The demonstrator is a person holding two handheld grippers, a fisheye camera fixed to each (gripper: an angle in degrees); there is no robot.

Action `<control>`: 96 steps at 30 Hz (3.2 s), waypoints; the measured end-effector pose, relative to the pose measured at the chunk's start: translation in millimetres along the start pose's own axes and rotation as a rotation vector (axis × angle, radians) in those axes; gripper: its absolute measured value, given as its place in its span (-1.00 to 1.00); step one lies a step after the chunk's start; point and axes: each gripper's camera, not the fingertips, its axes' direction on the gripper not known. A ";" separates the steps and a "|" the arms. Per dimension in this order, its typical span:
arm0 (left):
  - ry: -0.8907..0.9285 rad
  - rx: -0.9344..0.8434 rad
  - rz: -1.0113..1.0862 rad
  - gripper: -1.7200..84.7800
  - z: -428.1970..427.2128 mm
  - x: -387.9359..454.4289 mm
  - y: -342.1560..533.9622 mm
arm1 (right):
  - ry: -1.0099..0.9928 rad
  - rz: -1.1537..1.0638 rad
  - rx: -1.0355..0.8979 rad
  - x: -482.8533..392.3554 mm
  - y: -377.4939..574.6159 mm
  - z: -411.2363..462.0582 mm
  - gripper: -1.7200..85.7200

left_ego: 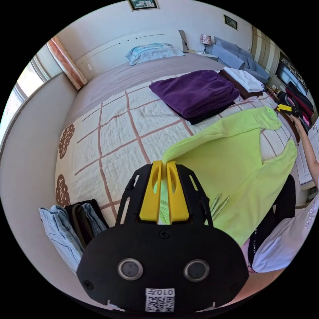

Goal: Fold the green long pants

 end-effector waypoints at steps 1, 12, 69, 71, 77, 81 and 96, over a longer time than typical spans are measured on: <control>0.008 0.016 -0.007 -0.95 -1.5 -1.2 1.9 | -0.008 -0.061 0.054 -9.5 9.7 -2.6 -0.77; 0.024 0.043 -0.011 -0.95 -12.6 -8.8 2.4 | -0.097 -0.388 0.135 -65.0 61.0 35.8 -0.63; 0.437 -0.099 -0.466 -0.81 50.6 -158.2 -83.0 | -0.014 0.284 -0.103 131.2 -74.7 47.9 -0.87; 0.481 0.087 -0.439 -0.80 16.0 -159.5 -45.7 | 0.023 0.234 -0.091 114.9 -60.6 24.1 -0.88; 0.454 0.259 -0.353 -0.84 -53.1 -109.3 43.2 | -0.134 0.219 -0.042 51.8 8.9 -0.1 -0.93; 0.361 -0.041 -0.283 -0.89 -13.3 -53.5 75.3 | -0.120 0.175 -0.151 3.1 32.7 18.3 -0.93; -0.295 0.545 -0.311 -0.89 -237.1 182.7 376.7 | -0.124 0.435 0.430 -161.4 306.0 -221.0 -0.90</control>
